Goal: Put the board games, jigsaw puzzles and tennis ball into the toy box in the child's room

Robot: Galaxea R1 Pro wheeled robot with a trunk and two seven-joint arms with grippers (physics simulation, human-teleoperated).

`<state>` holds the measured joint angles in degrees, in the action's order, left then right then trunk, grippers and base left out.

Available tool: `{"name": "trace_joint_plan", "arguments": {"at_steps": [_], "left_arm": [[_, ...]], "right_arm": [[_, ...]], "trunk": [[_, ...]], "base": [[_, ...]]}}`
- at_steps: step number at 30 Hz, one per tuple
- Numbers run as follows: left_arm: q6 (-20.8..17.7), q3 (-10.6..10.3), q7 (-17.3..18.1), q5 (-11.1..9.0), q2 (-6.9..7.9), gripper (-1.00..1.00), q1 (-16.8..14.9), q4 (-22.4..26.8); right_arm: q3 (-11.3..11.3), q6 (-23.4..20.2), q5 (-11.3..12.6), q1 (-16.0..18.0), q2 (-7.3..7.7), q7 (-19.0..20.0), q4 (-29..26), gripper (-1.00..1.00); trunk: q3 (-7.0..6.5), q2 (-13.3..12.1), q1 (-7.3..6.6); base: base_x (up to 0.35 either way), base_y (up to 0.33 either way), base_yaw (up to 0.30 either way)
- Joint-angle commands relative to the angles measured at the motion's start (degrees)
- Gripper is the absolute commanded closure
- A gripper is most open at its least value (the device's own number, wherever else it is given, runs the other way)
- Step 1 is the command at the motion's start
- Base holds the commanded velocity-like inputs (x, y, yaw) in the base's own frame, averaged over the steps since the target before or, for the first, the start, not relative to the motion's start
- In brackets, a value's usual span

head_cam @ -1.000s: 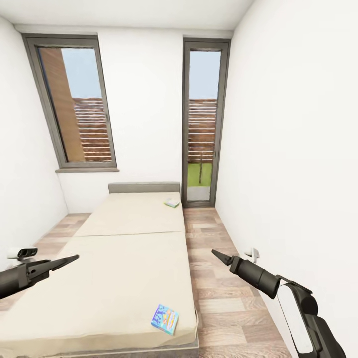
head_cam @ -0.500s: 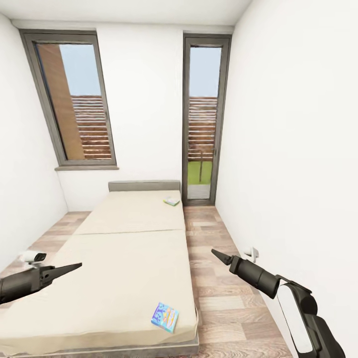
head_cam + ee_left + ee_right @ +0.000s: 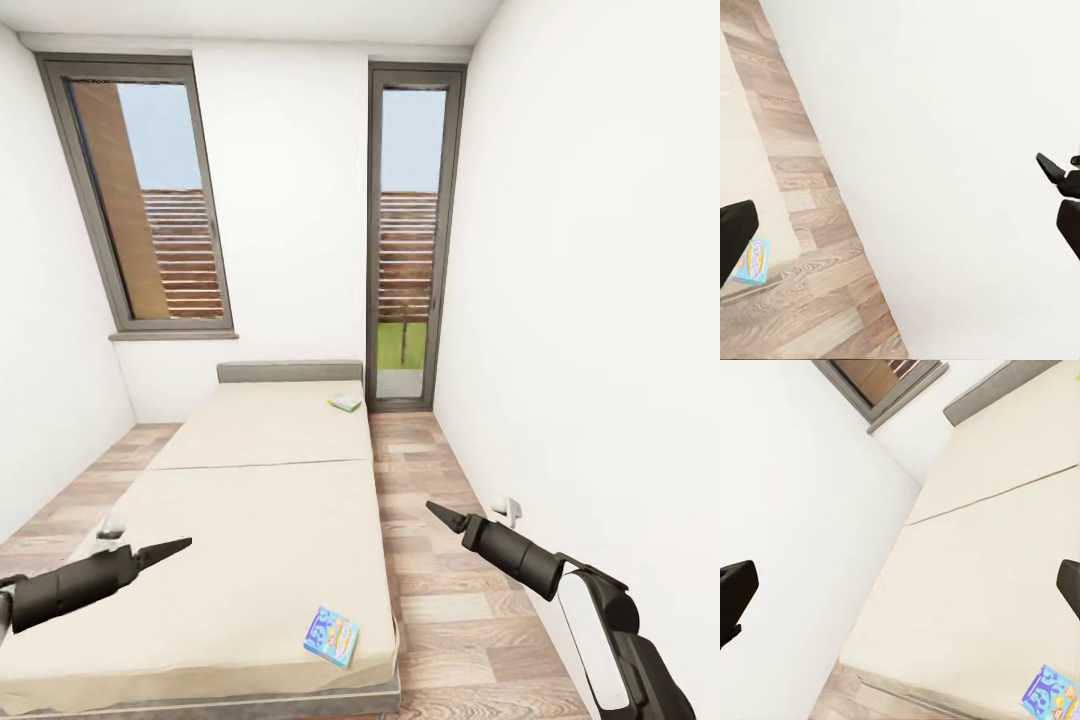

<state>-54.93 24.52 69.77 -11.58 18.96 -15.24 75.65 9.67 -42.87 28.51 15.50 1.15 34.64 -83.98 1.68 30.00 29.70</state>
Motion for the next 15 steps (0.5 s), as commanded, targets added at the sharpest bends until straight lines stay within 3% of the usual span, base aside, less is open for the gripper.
{"name": "trace_joint_plan", "arguments": {"at_steps": [1, 7, 15], "left_arm": [[-0.4, -0.6, -1.7, -0.2, -0.49, -1.0, -0.1, -0.6], [0.4, -4.0, -7.5, -0.1, -1.23, -1.0, -0.1, -3.9], [3.1, -5.1, -10.0, -0.3, -1.32, -1.0, -0.6, -7.4]], "right_arm": [[0.1, -0.3, 0.2, 0.1, -0.01, 0.1, 0.0, -1.0], [0.2, -0.4, 0.2, 0.1, -0.01, 0.1, 0.1, -1.0], [0.2, -0.6, 0.5, 0.1, 0.07, 0.1, 0.1, -1.0]], "trunk": [[0.31, 0.5, 0.25], [1.39, 2.9, 1.57], [2.83, 6.2, 3.33]], "base": [[0.0, 0.0, 0.0], [0.0, 0.0, 0.0], [0.0, 0.0, 0.0]]}}
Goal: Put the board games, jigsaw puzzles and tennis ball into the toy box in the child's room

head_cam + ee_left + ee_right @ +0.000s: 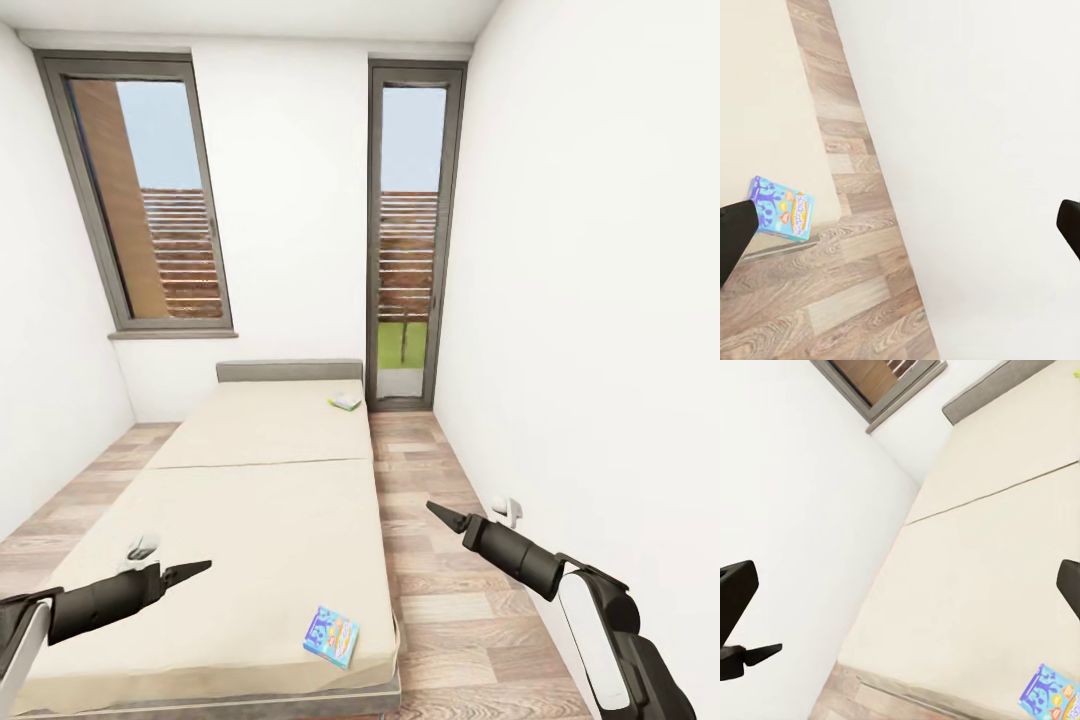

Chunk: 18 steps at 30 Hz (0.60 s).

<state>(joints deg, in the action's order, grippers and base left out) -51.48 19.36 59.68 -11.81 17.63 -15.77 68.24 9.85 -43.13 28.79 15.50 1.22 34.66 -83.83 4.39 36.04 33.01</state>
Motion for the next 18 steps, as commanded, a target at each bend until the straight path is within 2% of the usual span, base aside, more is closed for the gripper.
{"name": "trace_joint_plan", "arguments": {"at_steps": [1, 11, 18], "left_arm": [[-0.2, 0.0, 0.0, -0.1, 0.01, -1.0, -0.1, -0.3], [0.3, -0.1, -1.5, 0.0, -0.12, -1.0, -0.2, -2.1], [0.4, -0.1, -4.5, -0.1, -0.37, -1.0, -0.2, -2.4]], "right_arm": [[0.1, -0.4, 0.2, 0.1, 0.01, 0.1, 0.0, -1.0], [0.0, -0.5, -0.4, 0.1, -0.03, 0.1, 0.0, -1.0], [-0.1, -0.6, -0.4, 0.1, 0.02, 0.0, 0.0, -1.0]], "trunk": [[0.29, 0.5, 0.25], [2.09, 4.5, 2.44], [3.52, 7.3, 3.98]], "base": [[0.0, 0.0, 0.0], [0.0, 0.0, 0.0], [0.0, 0.0, 0.0]]}}
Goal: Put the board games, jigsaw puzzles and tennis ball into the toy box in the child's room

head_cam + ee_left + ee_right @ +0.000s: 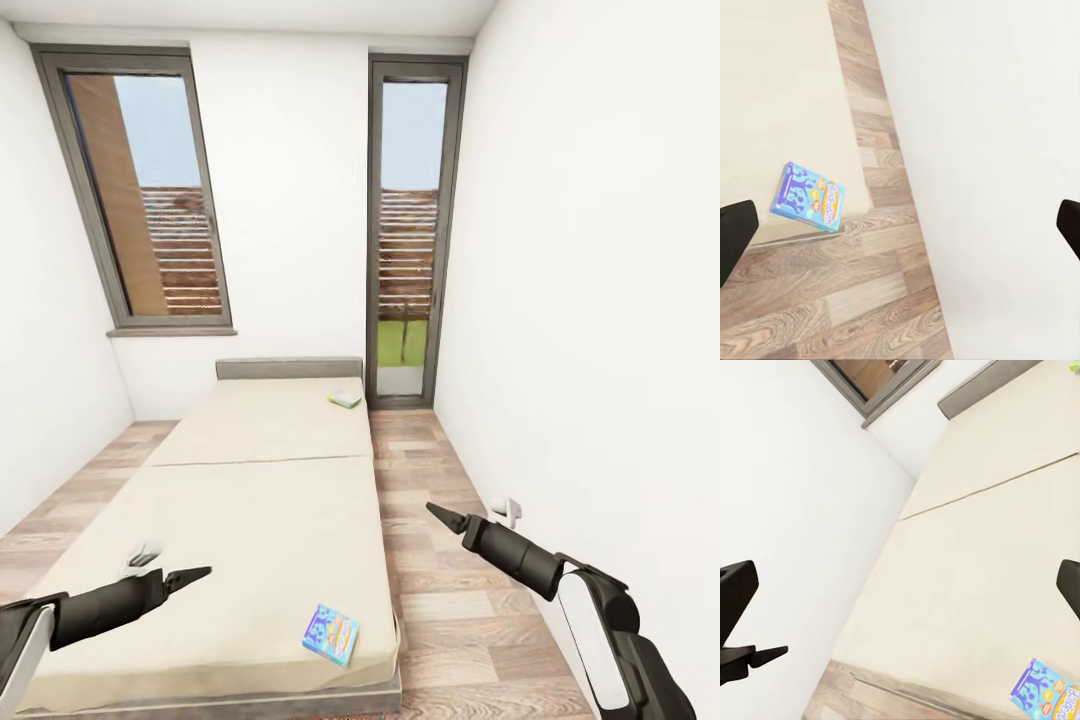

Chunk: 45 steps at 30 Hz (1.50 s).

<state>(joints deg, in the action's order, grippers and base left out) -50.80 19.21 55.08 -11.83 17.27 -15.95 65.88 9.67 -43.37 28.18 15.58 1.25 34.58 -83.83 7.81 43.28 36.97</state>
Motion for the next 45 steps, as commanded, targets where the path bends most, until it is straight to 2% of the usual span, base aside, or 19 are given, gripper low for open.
{"name": "trace_joint_plan", "arguments": {"at_steps": [1, 7, 15, 26, 29, 37, 45], "left_arm": [[-0.3, 0.0, -0.2, -0.1, -0.15, -1.0, 0.0, 0.0], [-0.2, 0.0, -1.7, 0.0, -1.51, -1.0, 0.0, 0.0], [0.6, 0.0, -4.3, -0.1, -2.57, -1.0, -0.1, -0.5], [4.2, -0.2, -10.0, 0.0, -6.61, -1.0, -0.4, -10.1], [6.6, -0.2, -11.0, -0.1, -7.58, -1.0, -0.5, -12.3], [8.4, -0.2, -11.7, -0.3, -9.84, -1.0, -0.6, -15.7], [8.5, 0.0, -11.7, -0.6, -10.3, -1.0, -0.6, -16.3]], "right_arm": [[0.0, -0.4, 0.2, 0.1, 0.01, 0.1, 0.0, -1.0], [-0.1, -0.5, 0.3, 0.2, 0.36, 0.1, 0.0, -1.0], [-0.1, -1.1, 0.3, 0.3, 0.63, 0.1, 0.0, -1.0], [0.2, -1.5, 0.3, 0.3, 0.7, 0.0, 0.0, -1.0], [0.2, -1.5, 0.3, 0.3, 0.71, 0.0, 0.0, -1.0], [0.3, -1.5, 0.2, 0.3, 0.59, 0.0, -0.1, -1.0], [0.3, -1.5, 0.2, 0.2, 0.66, 0.0, -0.1, -1.0]], "trunk": [[0.35, 0.5, 0.24], [1.91, 2.9, 1.56], [4.07, 6.1, 3.31], [6.54, 10.5, 5.73], [7.1, 11.7, 6.39], [8.54, 14.9, 8.15], [9.98, 18.1, 9.9]], "base": [[0.0, 0.0, 0.0], [0.0, 0.0, 0.0], [0.0, 0.0, 0.0], [0.0, 0.0, 0.0], [0.0, 0.0, 0.0], [0.0, 0.0, 0.0], [0.0, 0.0, 0.0]]}}
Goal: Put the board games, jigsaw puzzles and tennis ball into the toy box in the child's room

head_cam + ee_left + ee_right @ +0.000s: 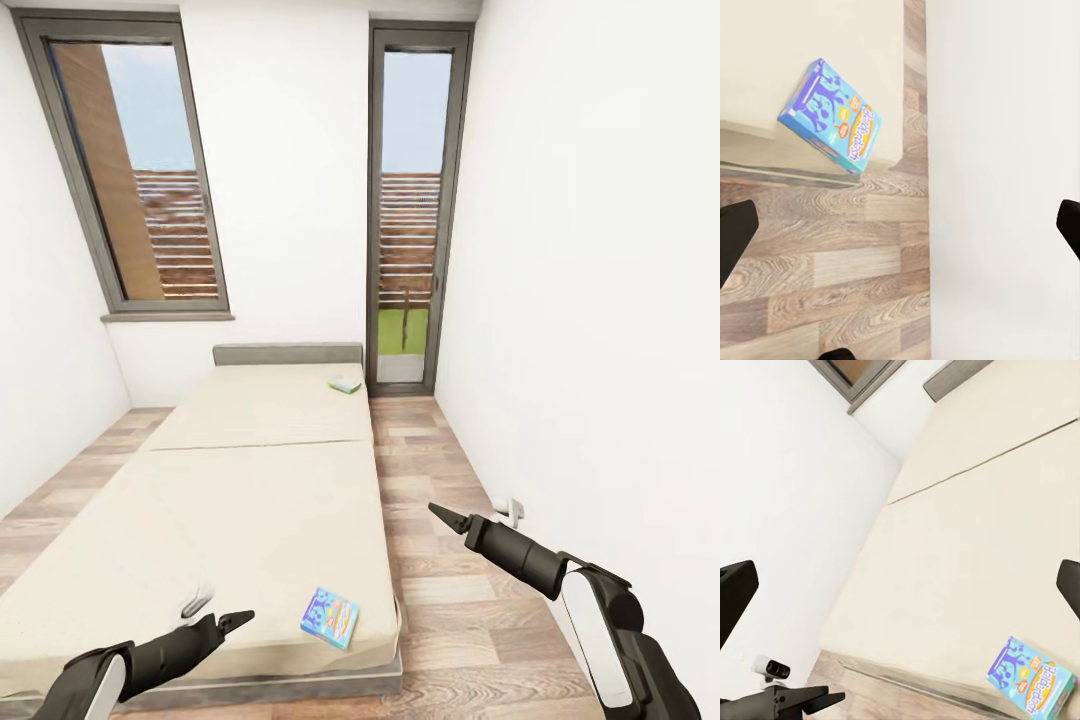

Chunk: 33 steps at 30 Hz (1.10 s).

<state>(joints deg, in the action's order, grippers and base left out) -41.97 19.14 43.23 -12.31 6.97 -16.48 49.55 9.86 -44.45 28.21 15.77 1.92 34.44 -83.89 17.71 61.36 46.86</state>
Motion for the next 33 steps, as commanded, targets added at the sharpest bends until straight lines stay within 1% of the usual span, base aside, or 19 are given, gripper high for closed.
{"name": "trace_joint_plan", "arguments": {"at_steps": [1, 16, 26, 33], "left_arm": [[-0.3, 0.1, 0.1, -0.2, -0.03, -1.0, 0.0, 0.0], [-0.6, -0.1, 0.3, -0.2, -0.29, -1.0, 0.0, 0.1], [-0.7, -0.1, 0.7, -0.2, -0.29, -1.0, 0.0, 0.2], [-0.8, -0.1, 0.6, -0.2, -0.34, -1.0, 0.0, 0.3]], "right_arm": [[0.1, -0.4, 0.1, 0.0, -0.02, 0.1, 0.0, -1.0], [0.1, -0.3, 0.0, 0.1, -0.19, 0.1, 0.0, -1.0], [0.1, -0.3, -0.2, 0.0, -0.32, 0.1, 0.0, -1.0], [0.1, -0.3, -0.2, 0.0, -0.33, 0.1, 0.0, -1.0]], "trunk": [[0.26, 0.5, 0.23], [2.95, 6.5, 3.52], [4.74, 10.5, 5.72], [6.0, 13.3, 7.26]], "base": [[0.0, 0.0, 0.0], [-0.001, 0.0, 0.0], [-0.182, 0.0, 0.0], [-0.052, 0.0, 0.0]]}}
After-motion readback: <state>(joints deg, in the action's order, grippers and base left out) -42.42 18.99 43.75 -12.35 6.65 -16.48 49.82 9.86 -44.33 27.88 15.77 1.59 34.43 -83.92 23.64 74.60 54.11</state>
